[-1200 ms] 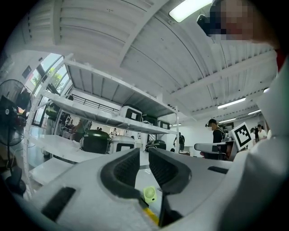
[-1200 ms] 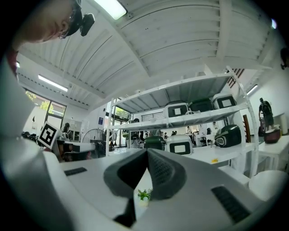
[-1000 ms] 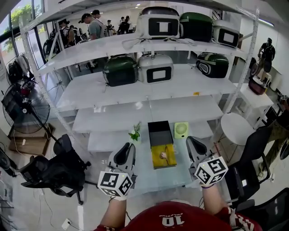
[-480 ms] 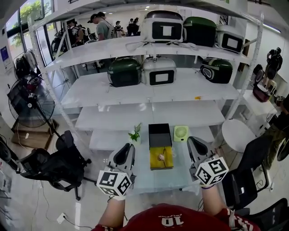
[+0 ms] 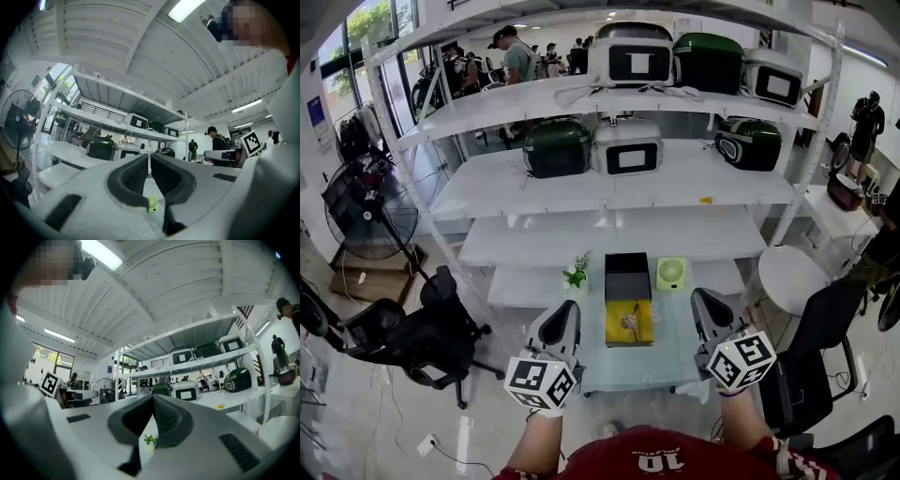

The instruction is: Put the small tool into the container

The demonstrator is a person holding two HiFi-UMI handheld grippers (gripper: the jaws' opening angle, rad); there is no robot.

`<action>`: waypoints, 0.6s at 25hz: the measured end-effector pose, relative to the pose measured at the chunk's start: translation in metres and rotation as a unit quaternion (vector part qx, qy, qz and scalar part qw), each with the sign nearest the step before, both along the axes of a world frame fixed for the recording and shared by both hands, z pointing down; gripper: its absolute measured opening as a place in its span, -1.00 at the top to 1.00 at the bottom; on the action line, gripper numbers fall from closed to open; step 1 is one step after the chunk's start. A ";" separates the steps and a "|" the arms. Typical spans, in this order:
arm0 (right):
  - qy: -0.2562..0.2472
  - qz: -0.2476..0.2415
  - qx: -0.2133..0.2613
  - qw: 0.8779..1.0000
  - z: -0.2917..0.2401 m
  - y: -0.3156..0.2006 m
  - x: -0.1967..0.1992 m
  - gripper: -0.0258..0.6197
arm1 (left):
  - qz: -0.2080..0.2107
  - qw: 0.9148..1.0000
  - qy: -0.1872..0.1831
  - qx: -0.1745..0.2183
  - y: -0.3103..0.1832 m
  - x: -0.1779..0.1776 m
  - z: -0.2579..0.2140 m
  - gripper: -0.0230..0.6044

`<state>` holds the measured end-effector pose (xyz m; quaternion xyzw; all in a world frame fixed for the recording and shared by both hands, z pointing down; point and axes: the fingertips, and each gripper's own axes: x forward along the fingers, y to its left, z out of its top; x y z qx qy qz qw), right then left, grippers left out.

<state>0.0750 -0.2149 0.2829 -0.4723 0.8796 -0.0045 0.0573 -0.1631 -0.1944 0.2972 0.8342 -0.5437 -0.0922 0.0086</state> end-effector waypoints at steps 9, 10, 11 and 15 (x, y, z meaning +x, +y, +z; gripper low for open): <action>-0.011 -0.009 -0.003 1.000 0.001 0.005 0.008 0.90 | -0.007 1.000 0.004 0.001 0.013 0.010 -0.002 0.97; -0.013 -0.010 -0.003 1.000 0.000 0.005 0.009 0.90 | -0.007 1.000 0.007 0.002 0.014 0.011 -0.003 0.97; -0.016 -0.012 -0.002 1.000 -0.001 0.006 0.009 0.90 | -0.007 1.000 0.008 0.004 0.014 0.011 -0.004 0.97; -0.019 -0.012 0.006 1.000 -0.006 0.006 0.011 0.91 | -0.008 1.000 0.009 0.009 0.014 0.014 -0.009 0.97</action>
